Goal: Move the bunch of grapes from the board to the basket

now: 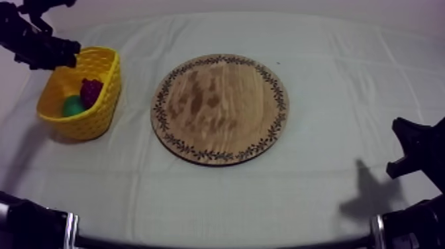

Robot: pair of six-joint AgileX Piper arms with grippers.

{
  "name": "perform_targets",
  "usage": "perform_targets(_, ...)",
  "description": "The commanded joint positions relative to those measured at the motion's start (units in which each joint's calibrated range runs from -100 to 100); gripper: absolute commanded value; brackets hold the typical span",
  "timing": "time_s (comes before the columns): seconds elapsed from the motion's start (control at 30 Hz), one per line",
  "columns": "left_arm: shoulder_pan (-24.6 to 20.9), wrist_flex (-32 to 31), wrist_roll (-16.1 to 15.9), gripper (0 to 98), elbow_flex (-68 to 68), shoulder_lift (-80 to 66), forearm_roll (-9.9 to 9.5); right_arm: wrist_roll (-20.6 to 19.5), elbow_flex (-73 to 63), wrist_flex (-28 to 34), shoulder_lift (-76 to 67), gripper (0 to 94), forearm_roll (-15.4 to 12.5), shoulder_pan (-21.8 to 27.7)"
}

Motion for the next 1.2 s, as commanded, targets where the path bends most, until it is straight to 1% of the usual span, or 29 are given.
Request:
perform_targets(0.0, -0.32, -3.06, -0.11, 23.9, 0.57, -3.08, 0.06, 0.0, -0.03, 0.0, -0.01, 0.4, 0.01, -0.02)
perform_targets(0.07, -0.5, -5.26, -0.12, 15.9, 1.69, -6.06, 0.06, 0.0, -0.03, 0.0, -0.01, 0.4, 0.01, -0.02)
perform_targets(0.17, -0.87, -9.28, -0.33, 9.1, 4.68, -11.47, 0.36, 0.0, -0.03, 0.0, -0.01, 0.4, 0.01, -0.02)
perform_targets(0.27, -1.82, -13.57, -1.45, 5.5, 8.9, -18.16, 1.51, 0.0, -0.03, 0.0, -0.01, 0.4, 0.01, -0.02)
perform_targets(0.43, -4.06, -20.42, -4.26, 2.0, 18.01, -31.46, 3.9, 0.0, -0.03, 0.0, -0.01, 0.4, 0.01, -0.02)
perform_targets(0.5, -4.71, -22.45, -5.21, 1.0, 22.44, -37.09, 4.45, 0.0, -0.03, 0.0, -0.01, 0.4, 0.01, -0.02)
perform_targets(0.63, -5.36, -22.59, -6.72, 0.2, 30.2, -48.37, 5.22, 0.0, -0.03, 0.0, -0.01, 0.4, 0.01, -0.02)
perform_targets(0.77, -6.08, -22.53, -7.41, 0.1, 37.45, -59.7, 5.99, 0.0, -0.03, 0.0, -0.01, 0.4, 0.01, -0.02)
perform_targets(0.9, -6.4, -21.47, -8.68, 0.0, 43.82, -69.84, 6.8, 0.0, -0.03, 0.0, -0.01, 0.4, 0.01, -0.02)
perform_targets(1.07, -6.56, -21.02, -6.68, 0.0, 50.1, -78.89, 6.5, -0.01, -0.03, 0.0, -0.01, 0.4, 0.01, -0.02)
perform_targets(1.17, -6.73, -21.14, -6.52, 0.0, 53.42, -82.83, 6.35, 0.0, -0.03, 0.0, -0.01, 0.4, 0.01, -0.02)
